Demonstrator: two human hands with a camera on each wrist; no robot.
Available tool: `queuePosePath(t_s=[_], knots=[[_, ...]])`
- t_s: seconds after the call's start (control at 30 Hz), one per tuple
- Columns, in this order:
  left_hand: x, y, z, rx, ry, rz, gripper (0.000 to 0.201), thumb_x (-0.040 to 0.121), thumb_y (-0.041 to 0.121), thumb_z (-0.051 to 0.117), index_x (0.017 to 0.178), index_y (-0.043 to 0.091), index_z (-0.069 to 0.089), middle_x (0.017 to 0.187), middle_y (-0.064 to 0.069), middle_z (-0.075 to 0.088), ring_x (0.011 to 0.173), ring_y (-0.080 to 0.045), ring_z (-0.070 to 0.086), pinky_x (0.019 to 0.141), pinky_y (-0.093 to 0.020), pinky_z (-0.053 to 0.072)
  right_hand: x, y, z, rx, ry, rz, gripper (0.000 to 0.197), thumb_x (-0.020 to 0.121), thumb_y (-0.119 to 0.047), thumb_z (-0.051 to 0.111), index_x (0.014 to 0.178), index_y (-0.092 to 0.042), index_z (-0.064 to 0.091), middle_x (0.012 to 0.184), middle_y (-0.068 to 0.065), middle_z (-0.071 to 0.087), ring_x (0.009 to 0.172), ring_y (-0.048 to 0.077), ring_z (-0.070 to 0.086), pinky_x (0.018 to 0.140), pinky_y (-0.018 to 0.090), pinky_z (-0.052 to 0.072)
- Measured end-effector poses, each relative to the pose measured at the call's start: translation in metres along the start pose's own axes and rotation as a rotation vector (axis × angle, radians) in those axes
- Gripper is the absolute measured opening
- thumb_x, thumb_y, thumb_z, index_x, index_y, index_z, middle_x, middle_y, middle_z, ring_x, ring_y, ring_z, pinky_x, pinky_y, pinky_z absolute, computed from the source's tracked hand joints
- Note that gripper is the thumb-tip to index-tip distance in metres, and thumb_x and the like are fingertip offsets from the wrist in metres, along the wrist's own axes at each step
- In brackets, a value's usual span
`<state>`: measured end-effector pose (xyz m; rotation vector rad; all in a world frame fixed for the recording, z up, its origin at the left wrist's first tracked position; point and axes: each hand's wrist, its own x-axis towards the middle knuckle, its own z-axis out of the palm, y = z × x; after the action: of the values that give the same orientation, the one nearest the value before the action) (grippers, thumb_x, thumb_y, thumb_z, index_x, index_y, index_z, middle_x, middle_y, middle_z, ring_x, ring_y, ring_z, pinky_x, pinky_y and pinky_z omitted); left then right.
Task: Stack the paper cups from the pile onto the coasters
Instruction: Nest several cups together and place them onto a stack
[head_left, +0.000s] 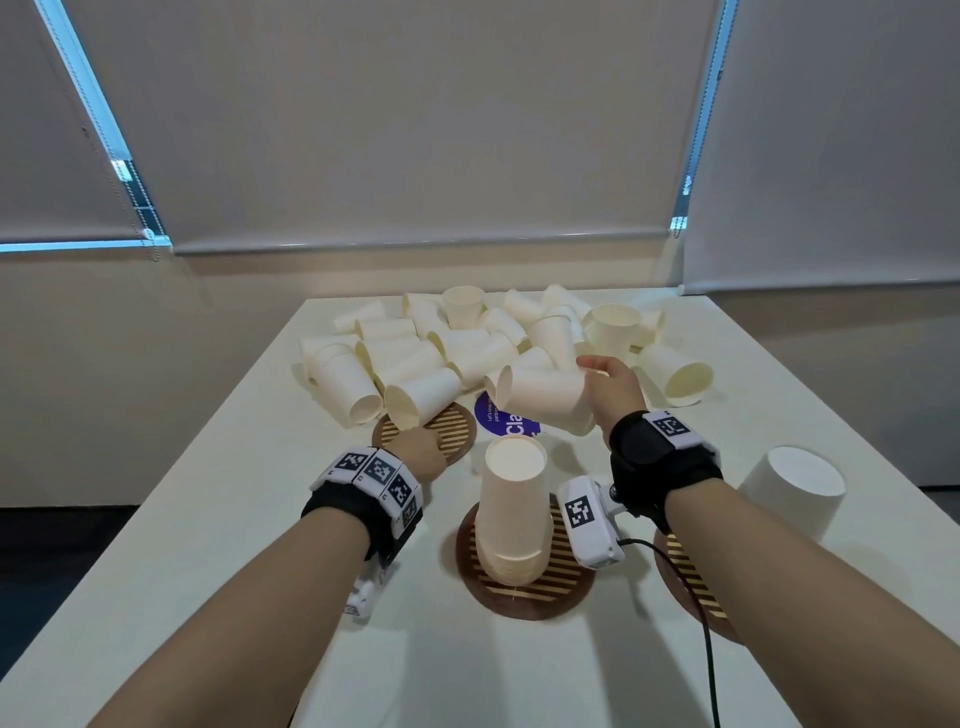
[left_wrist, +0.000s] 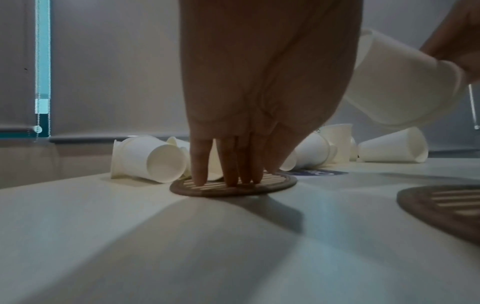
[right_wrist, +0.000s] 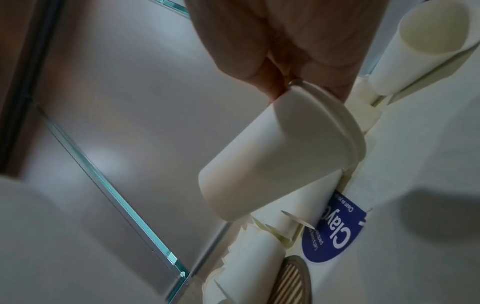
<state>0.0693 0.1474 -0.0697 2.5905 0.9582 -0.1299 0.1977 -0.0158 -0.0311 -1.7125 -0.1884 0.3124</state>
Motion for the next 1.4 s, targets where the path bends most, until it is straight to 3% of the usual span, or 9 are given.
queuePosePath(t_s=[0.2, 0.43, 0.67, 0.93, 1.03, 1.1, 1.17, 1.23, 1.4], knots=[[-0.004, -0.013, -0.004, 0.047, 0.020, -0.061, 0.037, 0.097, 0.014, 0.040, 0.130, 0.009, 0.056, 0.134, -0.009, 0.056, 0.124, -0.026, 0.052, 0.107, -0.033, 0.041, -0.004, 0.002, -0.002, 0.006, 0.004, -0.004, 0.041, 0.089, 0.000, 0.032, 0.120, -0.010, 0.056, 0.133, 0.013, 0.051, 0.101, 0.025, 0.049, 0.083, 0.033, 0.041], [-0.019, -0.034, -0.010, 0.186, -0.015, -0.049, 0.030, 0.093, 0.018, 0.051, 0.118, 0.008, 0.064, 0.123, -0.007, 0.063, 0.115, -0.022, 0.058, 0.094, -0.025, 0.047, -0.016, 0.002, -0.006, 0.030, 0.028, -0.009, 0.041, 0.089, 0.001, 0.033, 0.122, -0.010, 0.055, 0.134, 0.014, 0.051, 0.108, 0.027, 0.051, 0.087, 0.036, 0.044], [-0.043, -0.053, -0.015, 0.237, -0.156, -0.112, 0.036, 0.077, 0.030, 0.070, 0.108, 0.012, 0.069, 0.110, -0.006, 0.071, 0.107, -0.019, 0.063, 0.096, -0.031, 0.051, -0.031, 0.003, -0.011, 0.029, 0.049, -0.016, 0.042, 0.087, 0.002, 0.034, 0.120, -0.010, 0.056, 0.134, 0.014, 0.051, 0.120, 0.034, 0.051, 0.096, 0.042, 0.045], [-0.071, -0.065, -0.021, 0.289, -0.164, -0.102, 0.019, 0.073, 0.027, 0.072, 0.088, 0.016, 0.068, 0.104, -0.004, 0.073, 0.102, -0.018, 0.066, 0.094, -0.031, 0.052, -0.047, -0.002, -0.016, 0.046, 0.064, -0.026, 0.044, 0.086, 0.002, 0.033, 0.121, -0.010, 0.056, 0.134, 0.015, 0.051, 0.114, 0.030, 0.051, 0.090, 0.037, 0.044], [-0.081, -0.060, -0.033, 0.156, -0.138, -0.064, 0.023, 0.077, 0.020, 0.068, 0.097, 0.010, 0.070, 0.091, -0.004, 0.068, 0.083, -0.019, 0.064, 0.080, -0.027, 0.053, -0.051, -0.008, -0.021, 0.052, 0.072, -0.048, 0.043, 0.087, 0.001, 0.032, 0.122, -0.011, 0.055, 0.133, 0.015, 0.051, 0.102, 0.025, 0.048, 0.087, 0.036, 0.044], [-0.083, -0.054, -0.042, 0.005, 0.012, 0.005, 0.021, 0.080, 0.016, 0.064, 0.099, 0.009, 0.072, 0.089, -0.005, 0.068, 0.075, -0.019, 0.061, 0.068, -0.024, 0.051, -0.054, -0.012, -0.023, 0.050, 0.069, -0.059, 0.043, 0.087, 0.001, 0.032, 0.122, -0.011, 0.055, 0.134, 0.015, 0.050, 0.101, 0.025, 0.048, 0.085, 0.035, 0.043], [-0.081, -0.052, -0.048, -0.015, 0.236, 0.048, 0.023, 0.084, 0.019, 0.062, 0.105, 0.015, 0.070, 0.105, -0.003, 0.068, 0.093, -0.019, 0.062, 0.076, -0.027, 0.048, -0.057, -0.015, -0.025, 0.046, 0.068, -0.070, 0.043, 0.088, 0.000, 0.031, 0.122, -0.011, 0.054, 0.134, 0.014, 0.050, 0.101, 0.024, 0.047, 0.084, 0.034, 0.042], [-0.076, -0.055, -0.046, 0.058, 0.318, 0.050, 0.037, 0.085, 0.025, 0.063, 0.122, 0.019, 0.060, 0.122, -0.003, 0.060, 0.115, -0.021, 0.054, 0.092, -0.033, 0.047, -0.061, -0.017, -0.027, 0.030, 0.061, -0.086, 0.043, 0.088, 0.000, 0.030, 0.123, -0.011, 0.054, 0.133, 0.014, 0.049, 0.101, 0.024, 0.047, 0.084, 0.035, 0.042], [-0.067, -0.064, -0.018, 0.095, 0.116, -0.099, 0.080, 0.076, 0.041, 0.073, 0.140, 0.013, 0.033, 0.131, -0.010, 0.053, 0.121, -0.029, 0.051, 0.100, -0.043, 0.045, -0.066, -0.018, -0.031, 0.024, -0.032, -0.080, 0.041, 0.087, 0.002, 0.032, 0.114, -0.017, 0.056, 0.125, 0.011, 0.054, 0.099, 0.027, 0.052, 0.073, 0.034, 0.047]])
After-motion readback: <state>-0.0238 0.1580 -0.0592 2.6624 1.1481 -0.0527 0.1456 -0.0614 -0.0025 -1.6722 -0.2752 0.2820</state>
